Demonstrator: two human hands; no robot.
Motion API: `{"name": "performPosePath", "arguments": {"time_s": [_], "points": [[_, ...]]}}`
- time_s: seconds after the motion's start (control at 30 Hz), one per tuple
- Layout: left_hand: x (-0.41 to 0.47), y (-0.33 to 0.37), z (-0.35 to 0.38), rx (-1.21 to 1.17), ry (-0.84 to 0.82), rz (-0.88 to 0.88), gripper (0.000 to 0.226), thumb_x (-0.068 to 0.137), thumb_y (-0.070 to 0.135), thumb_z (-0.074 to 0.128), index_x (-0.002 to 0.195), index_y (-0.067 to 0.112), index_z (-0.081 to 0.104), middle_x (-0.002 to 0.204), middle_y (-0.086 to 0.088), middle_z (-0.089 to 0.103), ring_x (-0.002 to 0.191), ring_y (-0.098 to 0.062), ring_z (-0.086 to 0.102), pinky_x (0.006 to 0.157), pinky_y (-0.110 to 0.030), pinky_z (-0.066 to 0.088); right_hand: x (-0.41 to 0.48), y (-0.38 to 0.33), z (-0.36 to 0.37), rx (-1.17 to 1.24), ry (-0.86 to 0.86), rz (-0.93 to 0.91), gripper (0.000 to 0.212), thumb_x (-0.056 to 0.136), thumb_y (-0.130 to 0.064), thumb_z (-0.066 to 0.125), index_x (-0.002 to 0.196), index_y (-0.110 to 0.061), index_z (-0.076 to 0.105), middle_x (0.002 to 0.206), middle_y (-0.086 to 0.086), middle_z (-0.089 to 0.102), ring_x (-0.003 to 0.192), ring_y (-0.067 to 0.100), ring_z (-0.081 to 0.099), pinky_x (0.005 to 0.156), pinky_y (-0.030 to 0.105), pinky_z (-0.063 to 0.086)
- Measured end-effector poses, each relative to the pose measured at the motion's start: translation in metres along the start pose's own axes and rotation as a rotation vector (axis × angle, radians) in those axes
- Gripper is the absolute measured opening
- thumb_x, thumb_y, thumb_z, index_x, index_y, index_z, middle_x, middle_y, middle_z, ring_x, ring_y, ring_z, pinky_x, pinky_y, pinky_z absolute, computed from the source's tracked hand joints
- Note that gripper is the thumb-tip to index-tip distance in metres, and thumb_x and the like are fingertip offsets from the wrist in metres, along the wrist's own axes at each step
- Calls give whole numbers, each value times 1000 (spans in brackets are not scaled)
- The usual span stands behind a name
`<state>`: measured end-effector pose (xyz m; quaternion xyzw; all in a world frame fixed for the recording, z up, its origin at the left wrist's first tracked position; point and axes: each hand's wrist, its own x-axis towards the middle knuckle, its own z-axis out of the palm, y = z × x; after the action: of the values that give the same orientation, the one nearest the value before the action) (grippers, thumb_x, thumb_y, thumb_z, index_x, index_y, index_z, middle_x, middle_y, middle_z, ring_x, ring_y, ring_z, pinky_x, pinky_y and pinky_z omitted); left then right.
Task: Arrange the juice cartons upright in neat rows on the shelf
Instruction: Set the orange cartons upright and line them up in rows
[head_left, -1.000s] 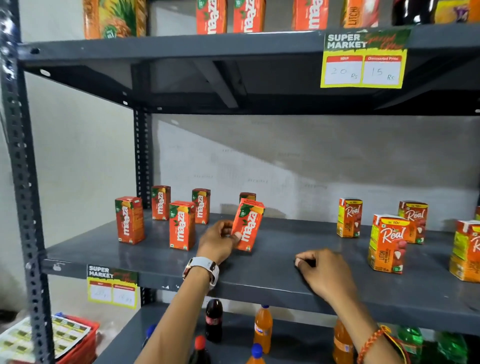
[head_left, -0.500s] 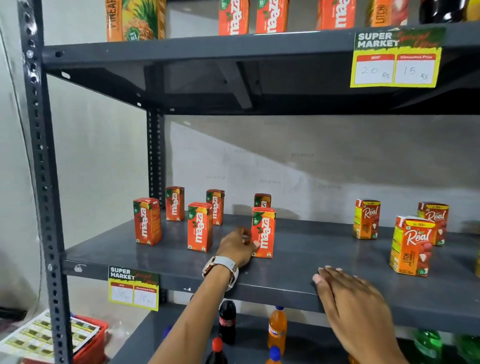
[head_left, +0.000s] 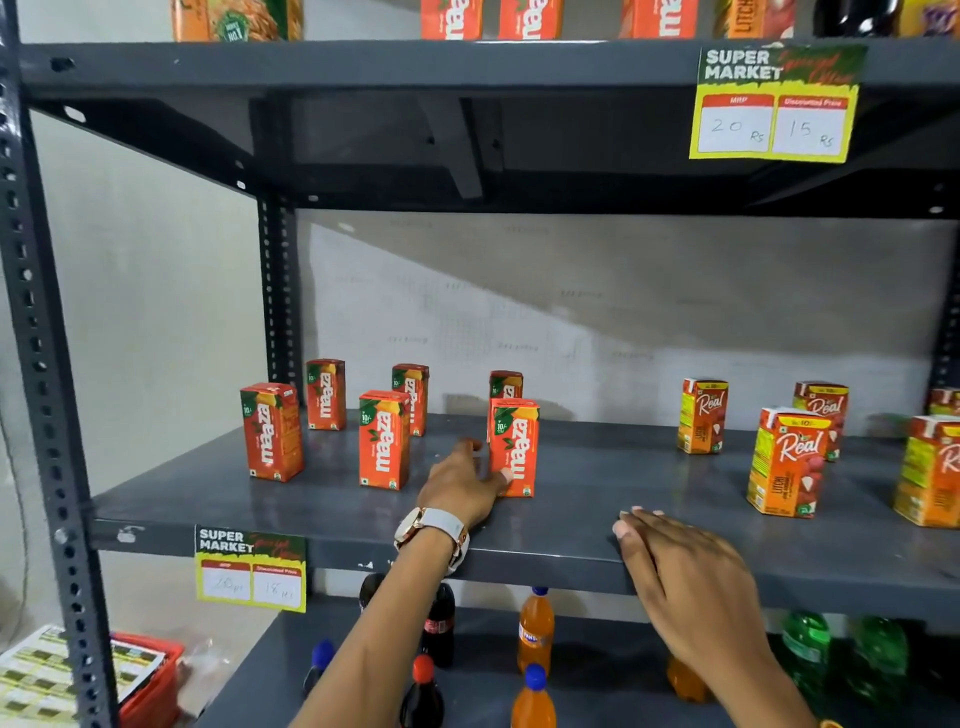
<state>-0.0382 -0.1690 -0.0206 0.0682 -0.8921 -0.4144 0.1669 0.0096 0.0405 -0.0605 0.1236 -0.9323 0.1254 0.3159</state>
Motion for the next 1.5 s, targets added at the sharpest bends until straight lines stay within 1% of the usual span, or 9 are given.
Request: {"name": "performPosePath", "arguments": {"time_s": [0.1,0.2,0.3,0.37,0.5,0.73,0.97,1.27,1.5], "points": [[-23,-6,-11,-92,97,72,60,83,36,65,134,15,42,134,-8,54,118,-24,55,97,-32,45,1,-1,0,124,54,41,43,90,-44,41,90,-18,75,91,-1,77,81,14,72,73,26,54],[-55,-29,-44,-140,381,187,30,83,26,66,110,13,63,100,-2,69,92,-16,66,75,-18,45,0,-24,-6,427,166,86,15,80,-14,67,92,-10,74,91,6,76,78,11,66,69,13,47],[-62,-60,-91,-159,666,158,18,83,15,66,99,8,65,94,-12,71,81,-23,66,70,-22,42,5,-76,-6,684,142,15,18,77,-13,70,96,-12,73,94,2,74,78,-4,62,65,0,45],[-54,-78,-121,-145,747,57,29,82,15,66,107,3,59,104,-19,68,90,-31,63,73,-26,41,18,-116,0,805,-25,21,35,77,-21,72,111,-13,67,109,2,70,91,3,62,72,6,45],[-35,-93,-147,1,639,-90,66,79,24,69,130,-3,38,125,-27,55,115,-40,52,91,-41,43,52,-181,7,831,-236,105,73,72,-30,75,133,-5,45,137,12,53,118,24,55,91,30,43],[1,-115,-144,229,434,-328,62,68,59,58,111,14,58,113,-15,67,104,-35,61,91,-43,48,90,-205,42,814,-294,378,71,65,-26,81,122,1,48,128,19,57,113,32,56,77,33,42],[14,-127,-141,271,486,-325,66,70,62,61,112,12,59,115,-17,66,106,-36,60,89,-41,44,100,-203,66,800,-281,270,51,69,-22,79,113,-2,62,119,15,66,106,26,63,78,26,42],[15,-127,-141,335,484,-325,58,73,58,61,111,14,58,112,-16,66,104,-36,61,84,-41,47,98,-204,66,751,-265,220,49,74,-26,74,116,-3,61,120,14,65,108,27,62,78,26,40],[12,-125,-140,348,466,-343,70,70,66,58,114,11,54,113,-18,65,104,-38,60,86,-43,47,95,-205,61,744,-322,191,50,78,-27,69,120,-4,57,125,14,62,112,27,60,87,30,45]]}}
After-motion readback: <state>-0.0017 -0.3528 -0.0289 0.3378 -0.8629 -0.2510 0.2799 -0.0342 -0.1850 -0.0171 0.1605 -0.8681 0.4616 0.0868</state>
